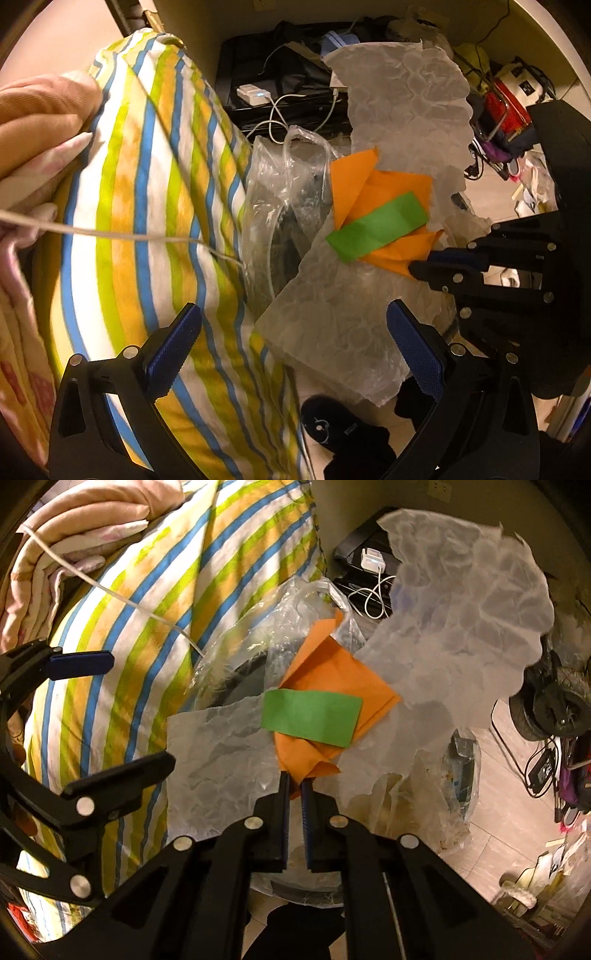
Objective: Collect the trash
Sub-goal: 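Raise the right tool back up away from the bin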
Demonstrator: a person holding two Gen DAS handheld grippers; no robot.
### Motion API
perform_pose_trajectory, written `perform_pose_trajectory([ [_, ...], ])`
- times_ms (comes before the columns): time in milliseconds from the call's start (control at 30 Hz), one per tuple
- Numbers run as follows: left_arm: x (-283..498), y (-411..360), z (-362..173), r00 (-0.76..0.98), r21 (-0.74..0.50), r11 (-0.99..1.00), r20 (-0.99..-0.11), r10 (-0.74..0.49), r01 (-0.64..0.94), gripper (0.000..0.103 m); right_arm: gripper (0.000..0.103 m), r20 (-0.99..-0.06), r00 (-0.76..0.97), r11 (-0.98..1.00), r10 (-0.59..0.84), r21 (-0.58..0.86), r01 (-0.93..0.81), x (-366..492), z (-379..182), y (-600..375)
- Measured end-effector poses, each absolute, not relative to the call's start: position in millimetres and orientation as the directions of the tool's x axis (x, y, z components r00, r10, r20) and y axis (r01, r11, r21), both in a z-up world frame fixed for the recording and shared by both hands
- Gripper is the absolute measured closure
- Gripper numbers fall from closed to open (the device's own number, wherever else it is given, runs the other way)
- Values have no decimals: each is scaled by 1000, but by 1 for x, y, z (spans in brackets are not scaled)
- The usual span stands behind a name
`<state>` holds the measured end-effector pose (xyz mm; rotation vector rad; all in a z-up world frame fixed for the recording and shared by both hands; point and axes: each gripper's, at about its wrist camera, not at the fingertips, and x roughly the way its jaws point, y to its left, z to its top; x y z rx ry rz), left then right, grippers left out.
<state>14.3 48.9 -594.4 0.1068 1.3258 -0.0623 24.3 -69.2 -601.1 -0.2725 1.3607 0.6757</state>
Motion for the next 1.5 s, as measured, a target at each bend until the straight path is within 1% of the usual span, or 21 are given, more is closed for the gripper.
perform_pose_trajectory([
  [133, 8, 50, -587, 246, 47, 992, -969, 17, 115, 6, 94, -955, 75, 775, 286, 185, -604, 22, -594, -67],
  [200, 7, 49, -583, 252, 55, 990, -967, 22, 127, 6, 84, -953, 86, 777, 289, 181, -603, 20, -589, -69],
  [267, 6, 52, -580, 256, 60, 991, -966, 27, 123, 6, 62, -952, 94, 784, 291, 181, -594, 19, -585, -71],
  [300, 6, 53, -579, 256, 59, 991, -966, 27, 119, 6, 59, -951, 97, 787, 293, 182, -589, 18, -583, -72],
  [367, 5, 55, -575, 258, 60, 992, -966, 30, 110, 6, 48, -952, 101, 791, 288, 178, -585, 15, -580, -74],
  [400, 4, 56, -572, 259, 62, 992, -965, 32, 108, 6, 44, -953, 106, 792, 285, 172, -586, 13, -577, -75],
  [467, 0, 58, -566, 261, 64, 993, -965, 35, 103, 6, 21, -954, 114, 795, 279, 162, -585, 9, -571, -77],
  [533, -3, 60, -560, 263, 66, 993, -964, 39, 95, 6, 11, -954, 125, 799, 271, 150, -582, 4, -564, -81],
  [633, -8, 63, -547, 269, 65, 994, -962, 40, 83, 6, 10, -954, 146, 803, 261, 130, -582, -2, -551, -86],
  [700, -9, 66, -538, 274, 60, 995, -961, 37, 74, 6, 7, -953, 170, 808, 249, 108, -579, -6, -539, -90],
  [900, -11, 62, -496, 312, 49, 997, -950, 26, 66, 6, 7, -948, 232, 847, 218, 66, -527, 1, -497, -105],
  [1000, -8, 55, -470, 344, 46, 996, -939, 17, 78, 6, 7, -937, 292, 859, 193, 17, -512, 4, -469, -113],
  [1267, 6, 38, -385, 457, 33, 995, -889, -14, 95, 6, 7, -892, 410, 894, 190, -16, -448, 14, -384, -140],
  [1500, 3, 15, -306, 542, 40, 990, -840, -38, 132, 6, 7, -843, 498, 933, 201, 10, -359, 11, -298, -172],
])
